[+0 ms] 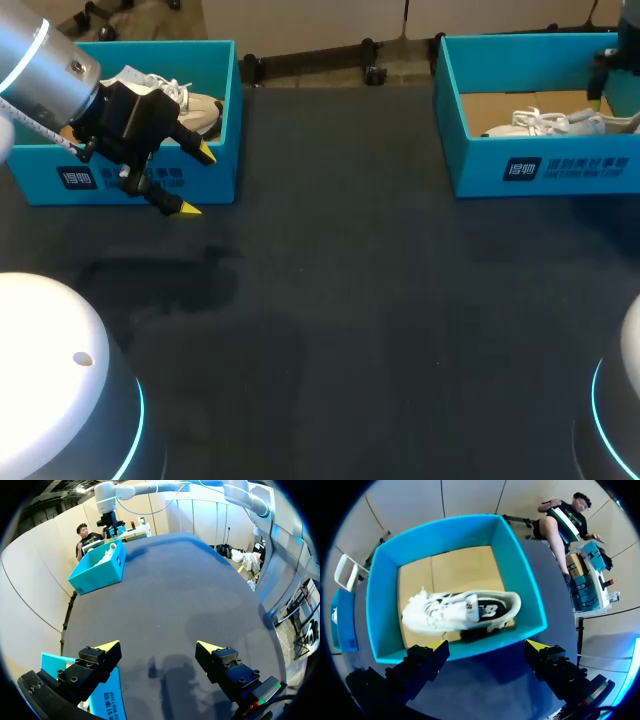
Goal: Take the shoe out of the shoebox, open the shoe tongue, remove and reinsert the insole, then place the shoe into the shoebox
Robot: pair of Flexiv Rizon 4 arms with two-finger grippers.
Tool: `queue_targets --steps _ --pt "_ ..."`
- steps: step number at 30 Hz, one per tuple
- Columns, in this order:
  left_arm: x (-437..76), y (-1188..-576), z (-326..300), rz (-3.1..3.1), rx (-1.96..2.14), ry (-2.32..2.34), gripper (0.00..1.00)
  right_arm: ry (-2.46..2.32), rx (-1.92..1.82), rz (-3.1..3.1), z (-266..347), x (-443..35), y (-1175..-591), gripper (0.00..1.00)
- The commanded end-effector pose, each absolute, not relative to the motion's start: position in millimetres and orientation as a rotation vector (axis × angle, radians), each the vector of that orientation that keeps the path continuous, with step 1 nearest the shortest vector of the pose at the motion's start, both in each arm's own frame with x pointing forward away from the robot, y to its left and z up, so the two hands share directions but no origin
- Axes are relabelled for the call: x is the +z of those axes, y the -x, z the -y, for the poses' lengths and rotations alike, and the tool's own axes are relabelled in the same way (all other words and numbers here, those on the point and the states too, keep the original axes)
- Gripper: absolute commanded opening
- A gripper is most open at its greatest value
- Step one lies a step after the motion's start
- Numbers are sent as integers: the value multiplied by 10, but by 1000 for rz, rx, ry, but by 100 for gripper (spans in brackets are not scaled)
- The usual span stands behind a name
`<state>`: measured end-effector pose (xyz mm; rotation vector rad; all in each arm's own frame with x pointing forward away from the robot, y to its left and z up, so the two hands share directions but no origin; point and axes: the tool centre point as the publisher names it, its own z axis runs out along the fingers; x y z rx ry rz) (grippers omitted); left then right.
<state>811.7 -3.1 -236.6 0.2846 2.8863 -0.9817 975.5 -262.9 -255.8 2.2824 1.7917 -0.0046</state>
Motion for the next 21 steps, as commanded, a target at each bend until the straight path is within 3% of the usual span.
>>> queue_targets --steps 1,21 --pt "-2365 -8106 26 -2886 -979 -285 100 -2258 14 -1792 2487 -2541 -9552 100" --pt "-2339 -8165 -50 -2882 -966 -401 100 -2258 -7 -1854 2129 -2683 -9327 100"
